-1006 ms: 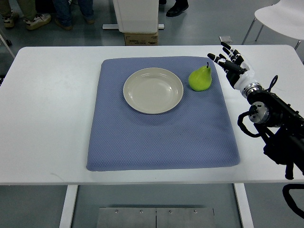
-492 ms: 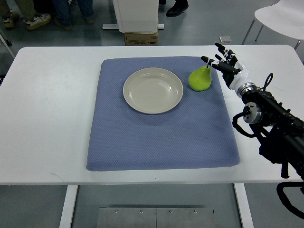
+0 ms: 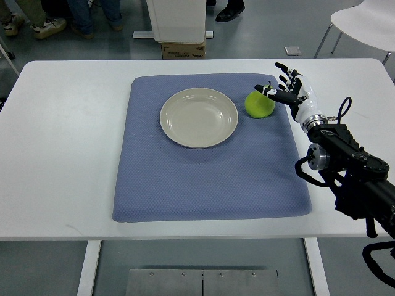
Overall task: Place pear on plate with right hand
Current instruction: 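Move the open right hand down around the green pear, then close the right hand fingers around the pear to grasp it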
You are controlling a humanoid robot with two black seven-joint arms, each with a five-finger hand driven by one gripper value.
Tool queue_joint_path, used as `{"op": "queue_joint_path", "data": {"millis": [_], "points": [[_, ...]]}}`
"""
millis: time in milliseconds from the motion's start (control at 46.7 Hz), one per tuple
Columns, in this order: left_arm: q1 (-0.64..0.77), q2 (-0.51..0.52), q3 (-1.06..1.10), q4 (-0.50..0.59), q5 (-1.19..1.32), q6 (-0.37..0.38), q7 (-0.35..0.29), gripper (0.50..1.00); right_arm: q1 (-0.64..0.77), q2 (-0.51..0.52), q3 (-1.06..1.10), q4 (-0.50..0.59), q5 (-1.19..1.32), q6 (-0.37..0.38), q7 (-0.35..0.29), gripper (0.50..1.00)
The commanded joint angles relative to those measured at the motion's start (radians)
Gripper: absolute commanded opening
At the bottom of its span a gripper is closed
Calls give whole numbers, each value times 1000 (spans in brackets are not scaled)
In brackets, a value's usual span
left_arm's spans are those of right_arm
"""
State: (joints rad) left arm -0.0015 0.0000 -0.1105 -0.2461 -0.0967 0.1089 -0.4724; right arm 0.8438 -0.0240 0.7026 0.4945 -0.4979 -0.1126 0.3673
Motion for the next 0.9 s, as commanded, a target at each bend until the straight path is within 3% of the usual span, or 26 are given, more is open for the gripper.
{"op": "queue_joint_path", "data": {"millis": [0,878], "points": [[0,0,0,1,0,0,0,1000,0,6,-25,-4,1,-22,13,985],[0,0,0,1,0,0,0,1000,12,24,-181,-94,1,-75,59,981]]}}
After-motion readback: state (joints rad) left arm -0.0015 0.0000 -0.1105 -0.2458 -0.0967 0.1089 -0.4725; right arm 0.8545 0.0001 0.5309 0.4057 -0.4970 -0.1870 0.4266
